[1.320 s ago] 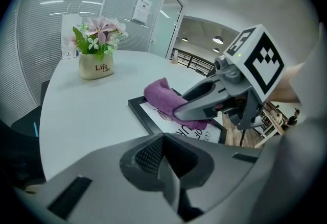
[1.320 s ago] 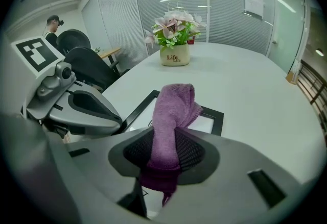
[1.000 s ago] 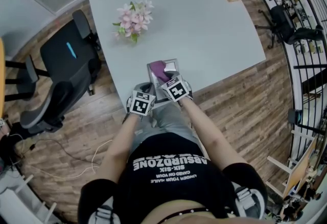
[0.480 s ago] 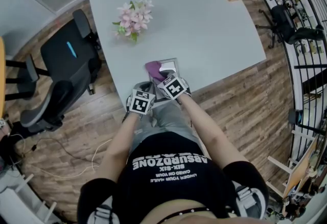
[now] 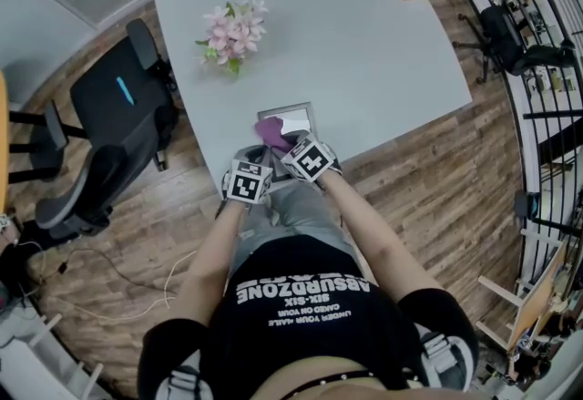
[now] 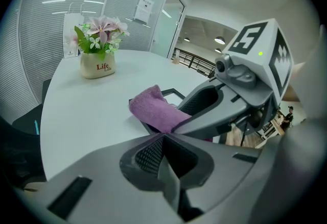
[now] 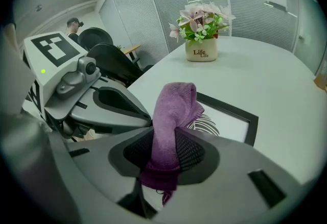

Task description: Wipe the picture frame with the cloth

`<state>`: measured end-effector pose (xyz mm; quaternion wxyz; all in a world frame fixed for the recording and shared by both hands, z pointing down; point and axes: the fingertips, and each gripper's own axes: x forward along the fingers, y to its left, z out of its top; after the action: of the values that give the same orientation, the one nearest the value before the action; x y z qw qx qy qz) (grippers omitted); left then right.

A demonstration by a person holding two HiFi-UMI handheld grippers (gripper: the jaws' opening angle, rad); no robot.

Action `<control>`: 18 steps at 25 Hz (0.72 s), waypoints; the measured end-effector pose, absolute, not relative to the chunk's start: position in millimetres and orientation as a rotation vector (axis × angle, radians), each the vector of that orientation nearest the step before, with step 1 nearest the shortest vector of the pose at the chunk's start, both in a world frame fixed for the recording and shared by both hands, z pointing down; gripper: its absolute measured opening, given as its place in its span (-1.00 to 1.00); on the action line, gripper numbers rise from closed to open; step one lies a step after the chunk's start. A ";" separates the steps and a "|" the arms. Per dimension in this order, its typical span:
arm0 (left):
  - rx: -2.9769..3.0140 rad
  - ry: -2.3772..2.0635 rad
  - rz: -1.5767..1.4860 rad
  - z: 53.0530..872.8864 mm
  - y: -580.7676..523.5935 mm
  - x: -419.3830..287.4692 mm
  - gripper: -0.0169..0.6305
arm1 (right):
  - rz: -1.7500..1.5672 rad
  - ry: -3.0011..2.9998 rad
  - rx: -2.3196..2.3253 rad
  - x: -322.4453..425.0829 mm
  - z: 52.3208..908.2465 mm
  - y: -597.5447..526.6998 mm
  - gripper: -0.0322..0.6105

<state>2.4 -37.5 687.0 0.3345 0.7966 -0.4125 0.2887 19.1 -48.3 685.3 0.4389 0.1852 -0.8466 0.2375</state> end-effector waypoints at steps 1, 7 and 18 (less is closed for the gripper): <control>2.080 -1.076 0.754 687.2 -37.8 2.3 -0.90 | 0.594 -2.103 0.454 19.6 685.2 -46.0 -0.49; 2.084 -1.077 0.759 687.6 -37.3 3.6 -0.90 | 0.687 -2.094 0.476 23.2 682.5 -30.1 -0.49; 2.090 -1.085 0.772 687.5 -36.4 3.2 -0.90 | 0.767 -2.087 0.552 26.3 685.1 -23.5 -0.49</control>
<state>3.2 -36.4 687.5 0.3256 0.7975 -0.4139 0.2944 26.3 -23.5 685.1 0.4126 0.2194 -0.8298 0.3051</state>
